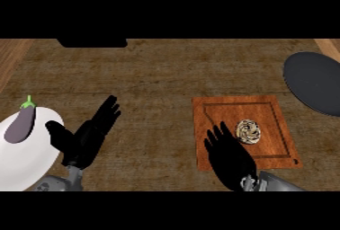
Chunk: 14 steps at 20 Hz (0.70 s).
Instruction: Pick the cupcake from the cutting board and place it in the pan
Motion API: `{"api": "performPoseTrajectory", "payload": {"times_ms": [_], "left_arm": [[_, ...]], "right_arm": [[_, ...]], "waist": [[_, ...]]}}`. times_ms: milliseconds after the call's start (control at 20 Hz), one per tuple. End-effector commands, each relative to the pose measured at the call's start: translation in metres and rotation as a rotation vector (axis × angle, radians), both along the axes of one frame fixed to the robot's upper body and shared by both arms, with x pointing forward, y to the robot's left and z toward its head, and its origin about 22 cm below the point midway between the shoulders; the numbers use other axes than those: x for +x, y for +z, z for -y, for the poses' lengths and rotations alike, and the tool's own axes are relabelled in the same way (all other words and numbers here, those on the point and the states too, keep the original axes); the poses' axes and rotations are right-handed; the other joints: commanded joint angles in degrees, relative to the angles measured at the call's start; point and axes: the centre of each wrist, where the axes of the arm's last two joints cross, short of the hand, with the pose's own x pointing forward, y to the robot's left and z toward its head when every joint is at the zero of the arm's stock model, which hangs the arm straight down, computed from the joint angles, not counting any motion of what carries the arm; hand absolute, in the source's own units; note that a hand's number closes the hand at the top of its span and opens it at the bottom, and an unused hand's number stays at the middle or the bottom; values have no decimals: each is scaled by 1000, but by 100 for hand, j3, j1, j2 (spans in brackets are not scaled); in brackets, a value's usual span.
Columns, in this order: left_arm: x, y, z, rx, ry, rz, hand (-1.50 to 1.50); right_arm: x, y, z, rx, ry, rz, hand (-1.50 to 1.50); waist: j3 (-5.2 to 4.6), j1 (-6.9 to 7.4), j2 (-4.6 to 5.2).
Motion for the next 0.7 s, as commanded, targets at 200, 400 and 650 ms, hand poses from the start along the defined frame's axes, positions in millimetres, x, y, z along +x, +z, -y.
{"api": "performPoseTrajectory", "payload": {"times_ms": [200,400,650], "left_arm": [[-5,-10,15,7,-4,-12,0],[2,9,12,-14,-15,1,0],[-12,7,7,-19,-6,-3,0]], "right_arm": [[-21,-29,-14,-35,-59,66,-150],[2,-25,6,-82,-15,161,-150],[14,-21,30,-102,-33,203,-150]], "waist": [[7,32,23],[8,56,25],[8,56,20]]}}
